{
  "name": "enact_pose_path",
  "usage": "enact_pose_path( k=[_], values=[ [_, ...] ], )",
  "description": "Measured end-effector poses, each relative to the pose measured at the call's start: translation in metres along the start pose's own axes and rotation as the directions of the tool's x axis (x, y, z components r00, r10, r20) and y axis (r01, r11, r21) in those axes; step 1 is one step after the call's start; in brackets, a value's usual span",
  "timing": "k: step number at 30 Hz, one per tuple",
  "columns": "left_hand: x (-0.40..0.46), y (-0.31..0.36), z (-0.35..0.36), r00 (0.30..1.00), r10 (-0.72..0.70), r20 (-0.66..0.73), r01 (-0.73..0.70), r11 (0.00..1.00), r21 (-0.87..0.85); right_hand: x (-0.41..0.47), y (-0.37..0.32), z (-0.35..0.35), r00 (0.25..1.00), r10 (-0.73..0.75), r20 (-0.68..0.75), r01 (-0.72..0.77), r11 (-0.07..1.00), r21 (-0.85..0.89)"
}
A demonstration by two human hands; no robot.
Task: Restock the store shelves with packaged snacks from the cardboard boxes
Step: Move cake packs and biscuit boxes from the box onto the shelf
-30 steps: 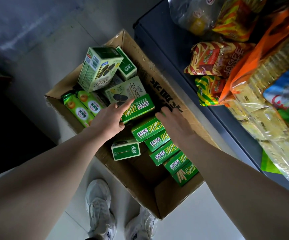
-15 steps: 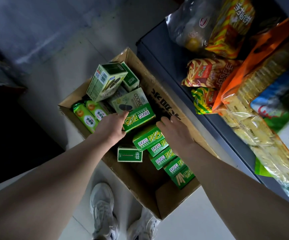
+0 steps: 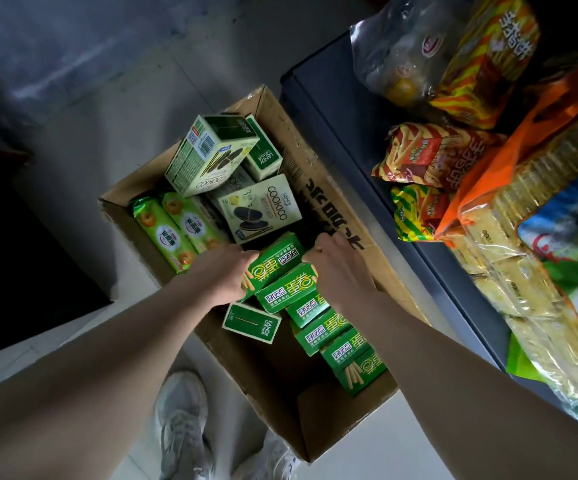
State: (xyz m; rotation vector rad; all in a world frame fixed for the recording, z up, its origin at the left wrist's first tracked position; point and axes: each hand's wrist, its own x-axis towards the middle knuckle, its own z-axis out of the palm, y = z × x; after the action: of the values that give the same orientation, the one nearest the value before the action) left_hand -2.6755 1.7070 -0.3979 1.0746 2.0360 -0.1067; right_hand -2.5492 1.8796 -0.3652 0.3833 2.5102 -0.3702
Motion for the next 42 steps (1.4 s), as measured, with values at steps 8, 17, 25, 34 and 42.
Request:
enact_pose_path(
  k=[8,17,25,34,42],
  values=[
    [0.07,-0.015,-0.029,0.96,-0.186,-0.209,0.18,0.982,-0.048,0.034,0.006,0.006,0.998,-0.031,-0.058,0.034,0.998,0.051],
    [0.073,-0.029,-0.034,0.98,-0.2,-0.001,0.179,0.878,-0.443,0.024,-0.006,0.027,0.991,0.013,-0.132,0.01,0.986,0.168],
    [0.03,-0.033,-0.044,0.961,-0.223,-0.164,0.083,0.797,-0.598,0.039,-0.025,-0.014,0.967,0.133,-0.218,-0.066,0.955,0.29],
    [-0.04,-0.08,-0.048,0.948,-0.313,0.055,0.239,0.587,-0.773,0.128,-0.09,-0.102,0.947,-0.148,-0.285,0.172,0.983,0.061],
    [-0.051,-0.07,-0.039,0.934,-0.315,0.169,0.311,0.484,-0.818,0.121,-0.101,-0.087,0.956,-0.067,-0.286,0.06,0.998,-0.034]
  ],
)
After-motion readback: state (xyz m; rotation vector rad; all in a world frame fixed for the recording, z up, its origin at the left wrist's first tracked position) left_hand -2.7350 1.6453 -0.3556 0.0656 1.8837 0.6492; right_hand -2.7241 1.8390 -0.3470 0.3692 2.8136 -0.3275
